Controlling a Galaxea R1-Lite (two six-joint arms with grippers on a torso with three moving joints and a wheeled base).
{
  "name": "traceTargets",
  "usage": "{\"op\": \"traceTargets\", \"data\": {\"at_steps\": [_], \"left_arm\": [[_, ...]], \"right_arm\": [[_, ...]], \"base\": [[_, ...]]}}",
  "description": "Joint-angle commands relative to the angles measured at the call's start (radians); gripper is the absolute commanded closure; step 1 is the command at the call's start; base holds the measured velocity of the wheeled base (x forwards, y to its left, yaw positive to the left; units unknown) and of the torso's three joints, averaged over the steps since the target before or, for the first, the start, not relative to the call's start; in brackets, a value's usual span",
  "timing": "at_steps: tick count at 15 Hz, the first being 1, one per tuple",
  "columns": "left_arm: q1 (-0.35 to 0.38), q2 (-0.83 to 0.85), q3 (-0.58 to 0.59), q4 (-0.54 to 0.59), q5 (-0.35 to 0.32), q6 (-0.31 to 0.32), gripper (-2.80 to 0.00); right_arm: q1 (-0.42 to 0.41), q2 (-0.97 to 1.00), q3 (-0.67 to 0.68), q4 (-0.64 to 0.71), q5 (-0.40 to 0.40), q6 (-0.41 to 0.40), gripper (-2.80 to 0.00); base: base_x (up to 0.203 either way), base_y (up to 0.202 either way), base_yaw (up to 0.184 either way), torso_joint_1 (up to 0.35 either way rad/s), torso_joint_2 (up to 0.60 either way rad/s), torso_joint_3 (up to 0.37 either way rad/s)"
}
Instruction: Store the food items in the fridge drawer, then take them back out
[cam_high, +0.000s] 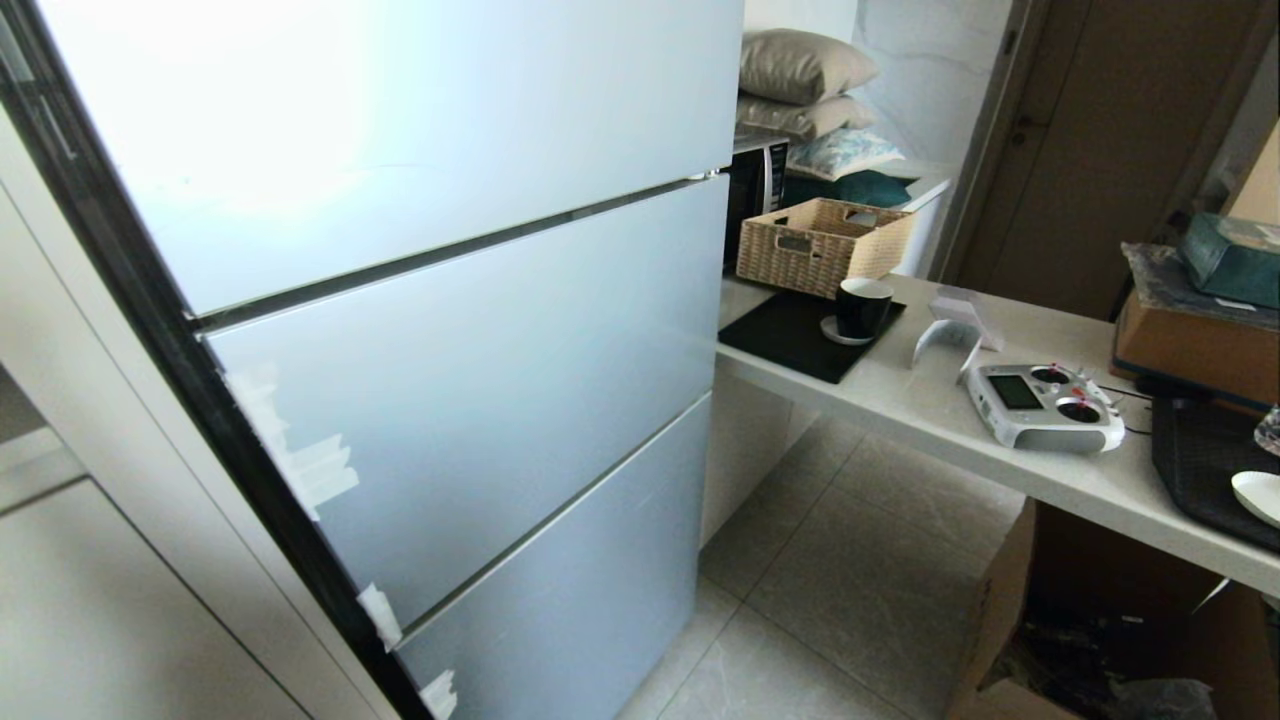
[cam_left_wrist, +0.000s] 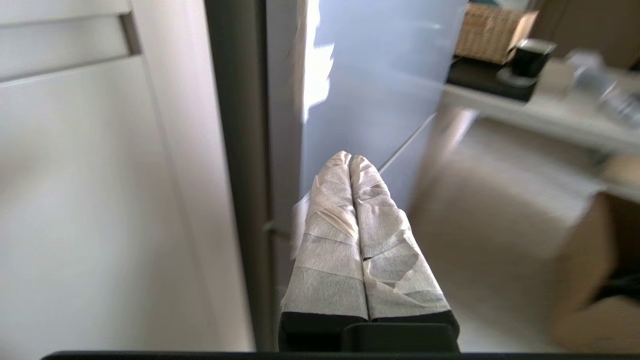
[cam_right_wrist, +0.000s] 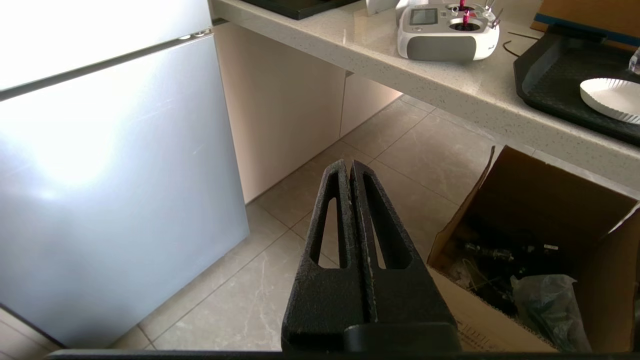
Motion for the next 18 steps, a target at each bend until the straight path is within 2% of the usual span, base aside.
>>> {"op": "traceTargets", "data": {"at_steps": [1,3,6,13,15,18], "left_arm": [[-0.001,0.233,-0.068,-0.038,-0.007,-0.055,0.0],[-0.001,0.432,-0.124,-0.123,-0.011,-0.121,0.0],[0.0,0.669,-0.172,-0.302,0.031,-0.168,0.0],[0.0,1.063,-0.227,-0.633,0.132,-0.189,0.0],[0.0,1.141,-0.228,-0.736,0.183,-0.188,0.0],[0.0,1.212,-0.245,-0.807,0.222,-0.187,0.0]], "right_arm": [[0.001,0.0,0.001,0.001,-0.001,0.003,0.0],[0.001,0.001,0.002,0.002,-0.001,0.005,0.0],[0.0,0.001,0.001,0.0,-0.001,0.005,0.0],[0.0,0.001,0.002,0.0,-0.002,0.013,0.0],[0.001,0.001,0.0,0.0,-0.002,0.014,0.0],[0.001,0.001,0.0,0.0,-0.002,0.014,0.0]], "base": [[0.0,0.0,0.0,0.0,0.0,0.0],[0.0,0.0,0.0,0.0,0.0,0.0],[0.0,0.0,0.0,0.0,0.0,0.0],[0.0,0.0,0.0,0.0,0.0,0.0],[0.0,0.0,0.0,0.0,0.0,0.0],[0.0,0.0,0.0,0.0,0.0,0.0]]}}
